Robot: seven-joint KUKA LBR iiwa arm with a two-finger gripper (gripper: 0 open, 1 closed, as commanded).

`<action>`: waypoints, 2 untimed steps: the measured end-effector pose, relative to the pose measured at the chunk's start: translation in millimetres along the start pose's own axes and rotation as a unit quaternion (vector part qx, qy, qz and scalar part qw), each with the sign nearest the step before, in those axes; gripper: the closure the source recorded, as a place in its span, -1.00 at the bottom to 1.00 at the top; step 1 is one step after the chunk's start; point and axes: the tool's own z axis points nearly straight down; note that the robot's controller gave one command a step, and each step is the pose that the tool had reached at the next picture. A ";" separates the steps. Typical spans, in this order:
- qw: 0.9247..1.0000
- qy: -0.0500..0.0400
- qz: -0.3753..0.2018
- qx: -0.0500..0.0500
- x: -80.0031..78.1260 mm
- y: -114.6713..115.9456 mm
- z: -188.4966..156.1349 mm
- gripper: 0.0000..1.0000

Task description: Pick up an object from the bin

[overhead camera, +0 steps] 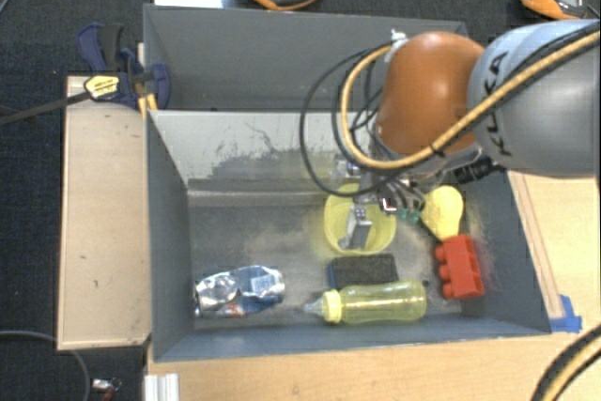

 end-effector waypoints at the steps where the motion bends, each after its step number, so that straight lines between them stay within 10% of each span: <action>1: 1.000 0.000 0.000 0.000 0.0 0.0 0.0 -1.00; 2: 1.000 0.001 -0.013 0.000 12.4 -19.2 86.5 -1.00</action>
Offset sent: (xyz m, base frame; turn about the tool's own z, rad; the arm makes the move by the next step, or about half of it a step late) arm -0.0112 -0.0181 -0.0840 -0.0289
